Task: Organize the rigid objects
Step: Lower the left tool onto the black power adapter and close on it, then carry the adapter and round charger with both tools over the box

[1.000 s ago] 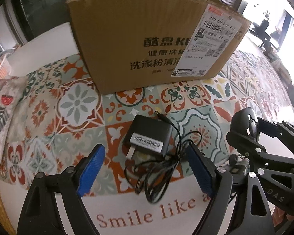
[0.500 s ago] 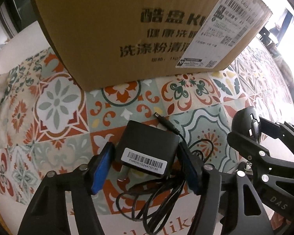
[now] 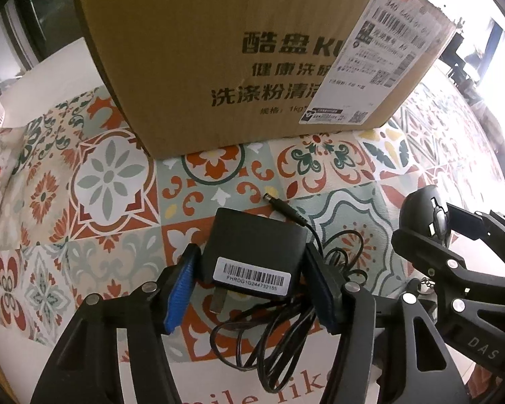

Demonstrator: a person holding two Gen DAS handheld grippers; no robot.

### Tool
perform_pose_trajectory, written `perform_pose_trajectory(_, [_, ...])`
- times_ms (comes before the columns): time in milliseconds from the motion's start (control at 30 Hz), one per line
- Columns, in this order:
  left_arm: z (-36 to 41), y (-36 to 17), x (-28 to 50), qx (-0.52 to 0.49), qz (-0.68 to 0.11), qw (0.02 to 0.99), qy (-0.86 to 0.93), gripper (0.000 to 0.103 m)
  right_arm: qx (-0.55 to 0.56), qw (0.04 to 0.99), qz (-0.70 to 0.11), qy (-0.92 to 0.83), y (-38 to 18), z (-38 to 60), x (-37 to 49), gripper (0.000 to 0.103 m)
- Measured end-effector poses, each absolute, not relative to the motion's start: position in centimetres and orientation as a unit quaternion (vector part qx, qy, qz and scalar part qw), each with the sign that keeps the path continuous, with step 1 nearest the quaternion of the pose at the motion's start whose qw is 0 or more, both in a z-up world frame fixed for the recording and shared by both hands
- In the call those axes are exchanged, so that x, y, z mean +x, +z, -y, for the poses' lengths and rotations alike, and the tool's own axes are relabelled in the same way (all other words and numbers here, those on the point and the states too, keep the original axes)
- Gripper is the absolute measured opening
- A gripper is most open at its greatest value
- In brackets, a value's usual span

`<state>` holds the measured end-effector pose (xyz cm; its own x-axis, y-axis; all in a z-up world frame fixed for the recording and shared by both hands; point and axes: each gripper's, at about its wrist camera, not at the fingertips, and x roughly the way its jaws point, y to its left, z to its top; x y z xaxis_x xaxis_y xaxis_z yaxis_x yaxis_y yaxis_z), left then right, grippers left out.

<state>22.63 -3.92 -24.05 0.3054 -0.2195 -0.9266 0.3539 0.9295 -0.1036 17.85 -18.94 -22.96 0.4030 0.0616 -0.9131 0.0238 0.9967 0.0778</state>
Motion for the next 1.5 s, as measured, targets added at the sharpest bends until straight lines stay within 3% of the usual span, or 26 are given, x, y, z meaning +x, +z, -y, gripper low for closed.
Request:
perform_pose_trajectory(800, [2.4, -15.6, 19.3, 0.026, -0.482, 0.86, -0.163, 0.057, 0.019, 0.88, -0.475, 0.023, -15.6, 18.1, 15.7, 0.057])
perform_pose_trajectory(1500, [2.5, -5.6, 20.0, 0.013, -0.38, 0.911, -0.164, 0.057, 0.015, 0.932, -0.36, 0.033, -6.1, 18.5, 15.4, 0.057])
